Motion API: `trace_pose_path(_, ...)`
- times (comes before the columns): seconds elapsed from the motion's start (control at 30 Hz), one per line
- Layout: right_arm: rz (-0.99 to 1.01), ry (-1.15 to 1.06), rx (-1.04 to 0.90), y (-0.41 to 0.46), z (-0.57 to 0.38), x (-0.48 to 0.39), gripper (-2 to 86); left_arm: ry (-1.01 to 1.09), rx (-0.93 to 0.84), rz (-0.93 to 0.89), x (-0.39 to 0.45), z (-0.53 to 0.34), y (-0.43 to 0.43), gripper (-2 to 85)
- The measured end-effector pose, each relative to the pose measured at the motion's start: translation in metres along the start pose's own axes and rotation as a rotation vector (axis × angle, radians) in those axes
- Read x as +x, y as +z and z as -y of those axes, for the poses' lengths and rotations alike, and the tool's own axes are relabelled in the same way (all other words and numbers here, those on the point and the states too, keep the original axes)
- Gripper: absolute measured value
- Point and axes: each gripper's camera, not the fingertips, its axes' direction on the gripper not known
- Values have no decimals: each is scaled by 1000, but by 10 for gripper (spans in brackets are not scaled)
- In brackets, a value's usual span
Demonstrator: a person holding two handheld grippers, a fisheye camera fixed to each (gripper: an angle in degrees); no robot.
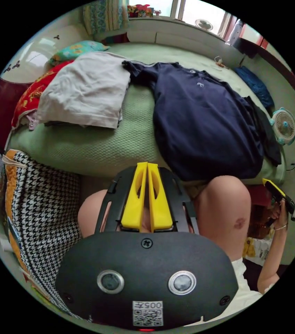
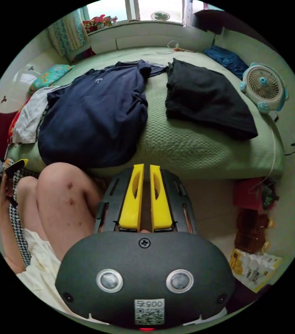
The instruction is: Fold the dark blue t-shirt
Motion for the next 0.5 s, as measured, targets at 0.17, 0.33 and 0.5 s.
trace_pose_path(0.17, 20, -97, 122, -27, 23, -44, 28, 109, 66, -127, 52, 33, 6, -5)
trace_pose_path(0.33, -25, -65, 77, 14, 47, -63, 22, 76, -12, -56, 71, 53, 55, -3)
trace_pose_path(0.5, -15, -77, 64, 27, 36, -49, 7, 78, -49, -70, 66, 44, 68, -2)
